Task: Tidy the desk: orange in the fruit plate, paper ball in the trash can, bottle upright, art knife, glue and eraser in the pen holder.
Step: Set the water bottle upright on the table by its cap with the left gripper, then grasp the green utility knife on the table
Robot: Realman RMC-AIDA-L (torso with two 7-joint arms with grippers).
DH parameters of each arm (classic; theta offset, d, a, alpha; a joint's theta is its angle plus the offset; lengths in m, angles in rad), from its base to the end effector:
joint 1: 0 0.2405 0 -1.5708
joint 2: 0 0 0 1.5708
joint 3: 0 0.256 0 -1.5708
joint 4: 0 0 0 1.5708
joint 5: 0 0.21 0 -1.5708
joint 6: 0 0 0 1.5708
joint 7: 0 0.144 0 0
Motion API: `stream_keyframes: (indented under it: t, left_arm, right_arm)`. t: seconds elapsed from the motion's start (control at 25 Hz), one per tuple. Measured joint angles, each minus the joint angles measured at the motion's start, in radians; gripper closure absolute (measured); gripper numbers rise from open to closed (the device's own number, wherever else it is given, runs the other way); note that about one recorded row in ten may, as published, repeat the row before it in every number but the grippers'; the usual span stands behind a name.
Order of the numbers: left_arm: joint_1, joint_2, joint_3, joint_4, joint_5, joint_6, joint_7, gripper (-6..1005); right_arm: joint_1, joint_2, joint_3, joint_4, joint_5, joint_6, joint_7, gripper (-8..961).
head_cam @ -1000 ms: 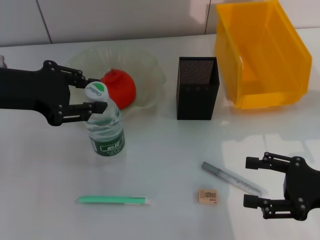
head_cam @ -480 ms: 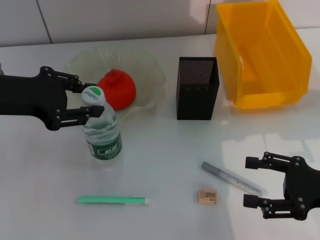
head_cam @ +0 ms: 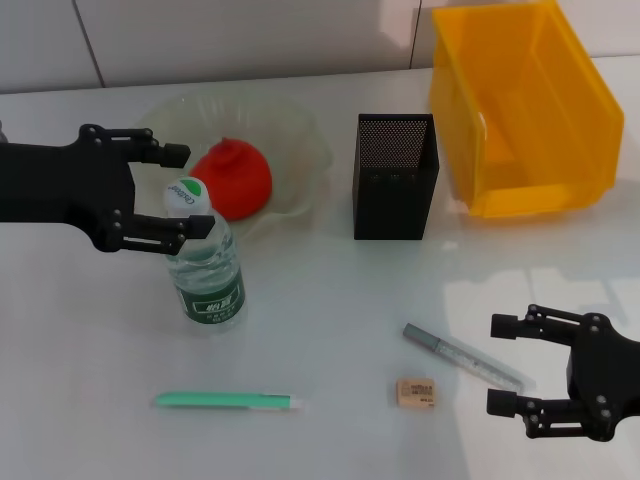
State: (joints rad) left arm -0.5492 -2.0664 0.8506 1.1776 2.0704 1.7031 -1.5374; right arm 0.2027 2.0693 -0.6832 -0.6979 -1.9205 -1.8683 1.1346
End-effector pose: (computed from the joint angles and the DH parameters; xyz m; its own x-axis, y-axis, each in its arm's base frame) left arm -0.1943 0.3482 0.0582 0.9656 0.0463 0.2560 0.1101 -0.9643 -0.2409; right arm 0.3154 0.2134 0.0193 0.7478 -0.2742 -0.6047 -0.4108 -0.9066 -0.0968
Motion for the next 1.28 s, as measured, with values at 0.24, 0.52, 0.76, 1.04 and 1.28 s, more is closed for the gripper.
stream_keyframes:
  t: [0.24, 0.52, 0.76, 1.04, 1.28]
  left_arm:
    - [0.009, 0.002, -0.062, 0.121, -0.023, 0.044, -0.020, 148]
    - [0.040, 0.003, -0.063, 0.309, -0.089, 0.110, -0.090, 156]
    - [0.107, 0.001, 0.262, 0.624, -0.069, 0.167, -0.283, 163]
    - [0.048, -0.003, 0.624, 0.637, 0.160, 0.103, -0.473, 172]
    - [0.006, -0.006, 0.835, 0.577, 0.245, 0.036, -0.570, 180]
  right_arm:
    - [0.000, 0.000, 0.002, 0.000, 0.000, -0.002, 0.000, 143]
    - [-0.002, 0.001, 0.004, -0.023, 0.003, -0.013, 0.004, 144]
    - [-0.023, 0.001, 0.024, -0.072, 0.007, -0.031, 0.015, 145]
    - [-0.047, -0.004, 0.033, -0.137, -0.018, -0.064, 0.021, 146]
    - [-0.062, -0.002, 0.033, -0.133, -0.023, -0.057, 0.019, 146]
